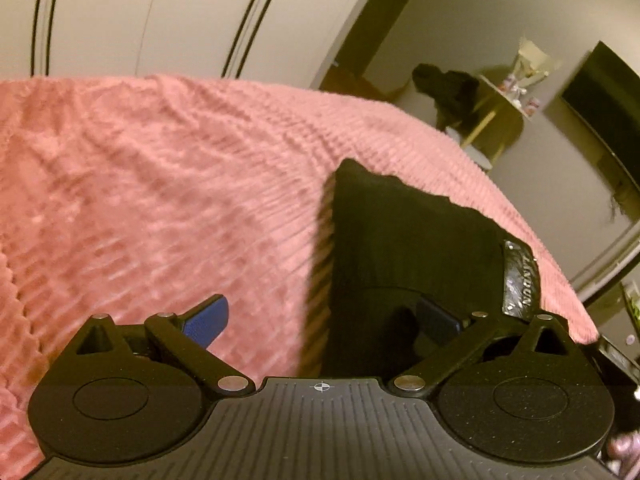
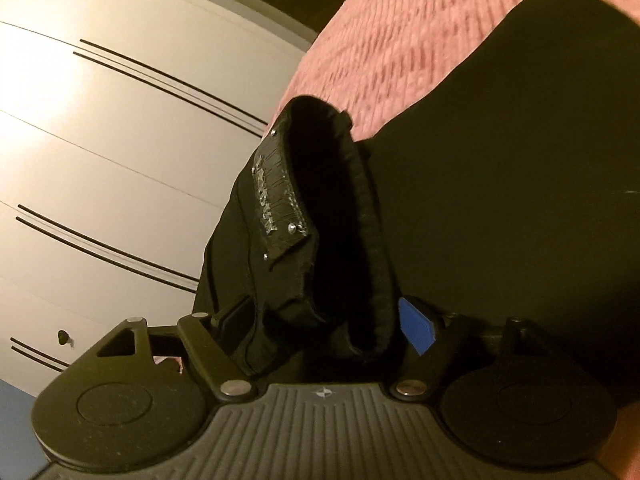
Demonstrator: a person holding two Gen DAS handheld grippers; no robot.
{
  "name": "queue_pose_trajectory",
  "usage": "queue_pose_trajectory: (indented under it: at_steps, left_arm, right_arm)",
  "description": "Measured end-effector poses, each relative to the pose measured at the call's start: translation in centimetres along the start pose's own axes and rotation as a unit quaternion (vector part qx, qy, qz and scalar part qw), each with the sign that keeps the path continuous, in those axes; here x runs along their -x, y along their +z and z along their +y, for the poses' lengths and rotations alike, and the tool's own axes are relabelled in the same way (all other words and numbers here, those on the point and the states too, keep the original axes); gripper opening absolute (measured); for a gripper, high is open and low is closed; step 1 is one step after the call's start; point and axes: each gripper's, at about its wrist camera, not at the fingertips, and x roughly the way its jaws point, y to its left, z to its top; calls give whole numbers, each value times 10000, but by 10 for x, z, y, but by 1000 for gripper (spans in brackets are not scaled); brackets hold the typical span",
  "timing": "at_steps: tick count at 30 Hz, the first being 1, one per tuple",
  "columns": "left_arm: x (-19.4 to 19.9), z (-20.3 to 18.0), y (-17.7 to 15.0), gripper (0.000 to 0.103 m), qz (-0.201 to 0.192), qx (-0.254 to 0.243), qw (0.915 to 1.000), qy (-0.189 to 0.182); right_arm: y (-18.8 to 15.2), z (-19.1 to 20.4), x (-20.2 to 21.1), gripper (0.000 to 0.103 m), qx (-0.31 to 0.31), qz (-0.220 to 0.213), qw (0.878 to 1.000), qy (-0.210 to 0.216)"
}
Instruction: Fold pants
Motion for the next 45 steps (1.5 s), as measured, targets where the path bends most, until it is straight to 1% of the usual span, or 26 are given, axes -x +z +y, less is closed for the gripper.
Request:
queue_pose_trajectory:
  at_steps: [2, 4, 6, 8, 11, 14, 15, 16, 17, 19, 21, 23, 26, 27, 29, 30, 32, 34, 36, 37, 38, 39, 40, 42, 44, 45]
  left_arm:
    - [10, -1, -1, 103, 18, -143, 9999, -40]
    - [14, -1, -3, 103, 89, -316, 9995, -24]
    - [18, 1, -6, 103, 156, -451, 9988, -134]
    - [19, 0, -9, 103, 340, -706, 9966, -263]
    - [15, -8, -16, 103, 511, -1184, 9915, -169]
    - [3, -13, -18, 103, 805, -1267, 9885, -194]
    - [-1, -14, -18, 103, 853, -1288, 9879, -157]
    - [-6, -15, -19, 103, 954, -1301, 9869, -78]
    - [-12, -16, -19, 102, 1091, -1305, 9854, 38]
    - [-18, -17, -20, 102, 1269, -1280, 9832, 286]
    - [-20, -18, -20, 98, 1356, -1236, 9814, 573]
    - [-18, -19, -19, 94, 1333, -1241, 9795, 859]
    - [-5, -21, -19, 92, 1074, -1186, 9838, 808]
    - [-1, -21, -18, 93, 1009, -1133, 9860, 694]
    - [0, -23, -19, 93, 1067, -1013, 9884, 380]
    - [-1, -26, -20, 93, 1131, -1000, 9881, 301]
    - [-6, -34, -23, 93, 1203, -1238, 9843, 378]
    - [-9, -41, -25, 94, 1278, -1484, 9795, 471]
    - [-4, -43, -24, 95, 1196, -1545, 9799, 393]
    - [-1, -42, -24, 96, 1155, -1518, 9812, 296]
    - [1, -40, -24, 96, 1129, -1463, 9826, 198]
    - [1, -37, -24, 96, 1128, -1402, 9836, 128]
    - [0, -36, -25, 96, 1151, -1355, 9840, 102]
    - [-5, -35, -25, 96, 1268, -1320, 9830, 108]
    - [-9, -37, -26, 96, 1360, -1344, 9815, 111]
    - [-11, -37, -27, 96, 1388, -1352, 9810, 118]
  right_arm:
    - [1, 1, -7, 72, -57, 33, 10000, 13]
    - [4, -6, -10, 55, -309, 50, 9994, 112]
    - [6, -11, -15, 48, -577, 136, 9980, 199]
    - [7, -11, -19, 47, -706, 191, 9969, 276]
    - [5, -11, -19, 51, -861, 284, 9951, 407]
    - [2, -9, -20, 51, -788, 275, 9957, 392]
    - [1, -7, -19, 46, -753, 260, 9962, 354]
    - [-1, -4, -17, 38, -680, 241, 9970, 297]
    - [-2, 4, -16, 35, -515, 195, 9982, 228]
    - [-4, 26, -11, 24, 33, 10, 10000, -10]
    - [-5, 47, 3, 20, 453, -192, 9988, -54]
    - [-3, 64, 19, 19, 716, -439, 9965, 48]
    - [3, 80, 52, 18, 1008, -870, 9910, 168]
    - [5, 81, 65, 18, 1041, -1019, 9891, 223]
    - [8, 78, 86, 18, 1143, -1237, 9856, 156]
    - [8, 74, 91, 18, 1236, -1292, 9839, 10]
    - [7, 59, 91, 22, 1300, -1246, 9826, -457]
    - [9, 27, 83, 41, 1051, -1076, 9838, -974]
    - [7, -9, 83, 45, 655, -966, 9811, -1546]
    - [6, -23, 84, 49, 363, -851, 9820, -1646]
    - [6, -31, 89, 50, 153, -863, 9864, -1391]
    - [8, -34, 93, 56, -11, -827, 9894, -1193]
    - [10, -34, 94, 67, -69, -739, 9916, -1056]
    - [11, -33, 89, 78, -96, -498, 9962, -704]
    - [9, -31, 75, 80, -19, -205, 9980, -599]
    - [8, -30, 70, 80, 84, -226, 9973, -688]
